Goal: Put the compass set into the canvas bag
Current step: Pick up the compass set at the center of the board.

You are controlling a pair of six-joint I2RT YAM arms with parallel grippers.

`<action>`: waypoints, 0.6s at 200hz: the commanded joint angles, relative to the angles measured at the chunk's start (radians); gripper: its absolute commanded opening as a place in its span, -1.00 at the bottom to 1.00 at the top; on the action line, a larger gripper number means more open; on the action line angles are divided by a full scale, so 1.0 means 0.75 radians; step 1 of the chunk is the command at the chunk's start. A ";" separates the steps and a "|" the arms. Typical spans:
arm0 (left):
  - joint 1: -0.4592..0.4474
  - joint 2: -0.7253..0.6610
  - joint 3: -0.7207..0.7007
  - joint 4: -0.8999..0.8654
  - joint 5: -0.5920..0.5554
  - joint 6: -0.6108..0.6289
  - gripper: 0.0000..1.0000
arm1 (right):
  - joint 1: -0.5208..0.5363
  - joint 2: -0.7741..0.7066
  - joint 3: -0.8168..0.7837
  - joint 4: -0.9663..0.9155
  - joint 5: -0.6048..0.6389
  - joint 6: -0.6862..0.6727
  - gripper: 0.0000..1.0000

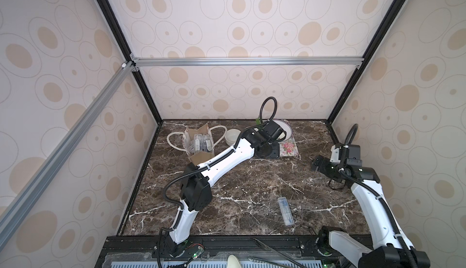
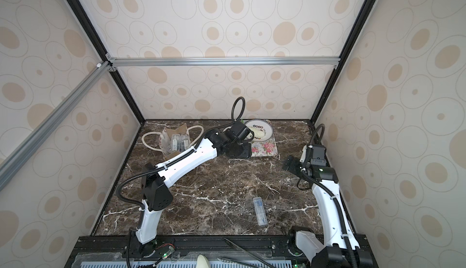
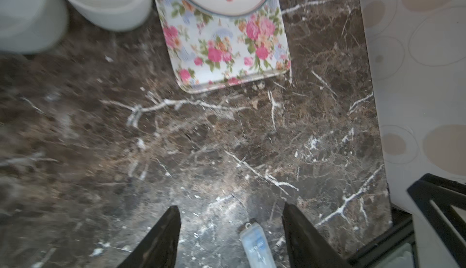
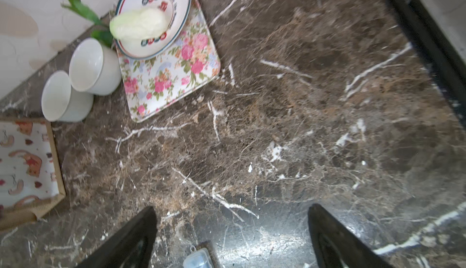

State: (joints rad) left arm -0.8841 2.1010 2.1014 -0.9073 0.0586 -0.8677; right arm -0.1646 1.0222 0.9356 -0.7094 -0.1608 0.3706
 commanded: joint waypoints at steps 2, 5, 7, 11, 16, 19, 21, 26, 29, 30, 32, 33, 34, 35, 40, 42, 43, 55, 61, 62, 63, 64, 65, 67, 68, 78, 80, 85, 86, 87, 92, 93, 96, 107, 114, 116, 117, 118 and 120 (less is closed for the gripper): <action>-0.056 0.043 0.081 -0.040 0.135 -0.265 0.33 | -0.035 -0.053 0.063 -0.071 -0.036 0.030 0.93; -0.064 0.052 0.085 -0.045 0.136 -0.286 0.33 | -0.038 -0.056 0.066 -0.074 -0.039 0.030 0.93; -0.070 0.056 0.086 -0.046 0.136 -0.301 0.33 | -0.040 -0.056 0.069 -0.076 -0.039 0.028 0.94; -0.085 0.065 0.085 -0.050 0.135 -0.321 0.33 | -0.042 -0.061 0.071 -0.079 -0.040 0.027 0.94; -0.101 0.076 0.082 -0.053 0.134 -0.345 0.33 | -0.045 -0.064 0.072 -0.084 -0.039 0.027 0.94; -0.108 0.082 0.081 -0.054 0.134 -0.358 0.33 | -0.047 -0.067 0.073 -0.085 -0.039 0.027 0.94; -0.115 0.086 0.080 -0.056 0.136 -0.367 0.33 | -0.048 -0.068 0.072 -0.086 -0.039 0.027 0.94; -0.128 0.097 0.079 -0.062 0.137 -0.387 0.33 | -0.052 -0.073 0.072 -0.087 -0.039 0.025 0.94; -0.135 0.105 0.079 -0.066 0.140 -0.401 0.34 | -0.054 -0.076 0.073 -0.087 -0.039 0.024 0.94; -0.136 0.107 0.078 -0.068 0.140 -0.405 0.34 | -0.055 -0.077 0.072 -0.087 -0.039 0.024 0.94; -0.140 0.111 0.078 -0.074 0.141 -0.412 0.34 | -0.056 -0.080 0.070 -0.087 -0.039 0.023 0.94; -0.142 0.113 0.078 -0.076 0.141 -0.417 0.34 | -0.056 -0.080 0.070 -0.087 -0.039 0.023 0.94; -0.144 0.115 0.078 -0.077 0.142 -0.422 0.34 | -0.058 -0.081 0.070 -0.088 -0.040 0.023 0.95; -0.146 0.118 0.078 -0.079 0.142 -0.426 0.34 | -0.058 -0.081 0.070 -0.089 -0.040 0.021 0.95; -0.155 0.130 0.080 -0.088 0.149 -0.442 0.34 | -0.060 -0.089 0.069 -0.089 -0.039 0.021 0.95; -0.156 0.133 0.080 -0.091 0.153 -0.447 0.35 | -0.061 -0.091 0.070 -0.089 -0.040 0.020 0.95; -0.159 0.135 0.080 -0.092 0.154 -0.450 0.35 | -0.061 -0.092 0.070 -0.089 -0.041 0.019 0.95; -0.179 0.157 0.078 -0.099 0.160 -0.480 0.36 | -0.063 -0.107 0.062 -0.090 -0.041 0.015 0.95; -0.188 0.164 0.075 -0.100 0.165 -0.498 0.37 | -0.063 -0.116 0.056 -0.091 -0.041 0.011 0.96; -0.189 0.165 0.073 -0.102 0.166 -0.502 0.37 | -0.063 -0.117 0.055 -0.092 -0.041 0.011 0.95; -0.189 0.166 0.071 -0.099 0.168 -0.508 0.37 | -0.063 -0.118 0.053 -0.093 -0.041 0.011 0.95; -0.191 0.166 0.072 -0.099 0.170 -0.513 0.38 | -0.063 -0.119 0.052 -0.093 -0.041 0.011 0.95; -0.196 0.167 0.071 -0.099 0.172 -0.513 0.38 | -0.065 -0.119 0.052 -0.093 -0.041 0.010 0.95; -0.198 0.170 0.066 -0.098 0.176 -0.526 0.38 | -0.064 -0.121 0.049 -0.093 -0.041 0.009 0.96; -0.201 0.171 0.065 -0.098 0.177 -0.530 0.39 | -0.064 -0.122 0.049 -0.093 -0.041 0.008 0.95; -0.215 0.185 0.051 -0.097 0.209 -0.575 0.39 | -0.065 -0.137 0.039 -0.094 -0.043 0.001 0.96; -0.219 0.189 0.050 -0.096 0.216 -0.579 0.39 | -0.065 -0.139 0.037 -0.095 -0.043 0.001 0.96; -0.224 0.200 0.055 -0.101 0.219 -0.589 0.40 | -0.065 -0.148 0.030 -0.095 -0.040 -0.001 0.96; -0.227 0.203 0.057 -0.102 0.219 -0.590 0.40 | -0.065 -0.148 0.031 -0.095 -0.040 -0.001 0.96; -0.228 0.205 0.058 -0.104 0.219 -0.592 0.40 | -0.066 -0.151 0.031 -0.096 -0.038 -0.001 0.96; -0.232 0.217 0.066 -0.116 0.218 -0.602 0.41 | -0.067 -0.158 0.025 -0.099 -0.034 -0.003 0.96; -0.233 0.218 0.068 -0.120 0.217 -0.603 0.41 | -0.067 -0.159 0.025 -0.099 -0.033 -0.004 0.97; -0.236 0.226 0.073 -0.128 0.217 -0.606 0.42 | -0.067 -0.162 0.023 -0.100 -0.032 -0.006 0.97; -0.243 0.246 0.087 -0.156 0.218 -0.613 0.44 | -0.068 -0.178 0.019 -0.104 -0.025 -0.014 0.97; -0.247 0.256 0.086 -0.164 0.224 -0.618 0.44 | -0.069 -0.186 0.015 -0.107 -0.021 -0.018 0.97; -0.248 0.258 0.086 -0.165 0.227 -0.618 0.44 | -0.069 -0.188 0.013 -0.107 -0.020 -0.019 0.97; -0.250 0.259 0.084 -0.166 0.227 -0.619 0.44 | -0.069 -0.188 0.013 -0.107 -0.018 -0.021 0.97; -0.251 0.260 0.084 -0.166 0.228 -0.620 0.44 | -0.069 -0.191 0.013 -0.108 -0.019 -0.020 0.97; -0.252 0.261 0.082 -0.168 0.230 -0.621 0.45 | -0.069 -0.193 0.013 -0.108 -0.018 -0.021 0.97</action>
State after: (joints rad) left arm -1.0615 2.2688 2.1197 -0.9524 0.2153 -1.2709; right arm -0.2096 0.9043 0.9634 -0.7624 -0.1852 0.3725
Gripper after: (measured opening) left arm 0.720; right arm 0.985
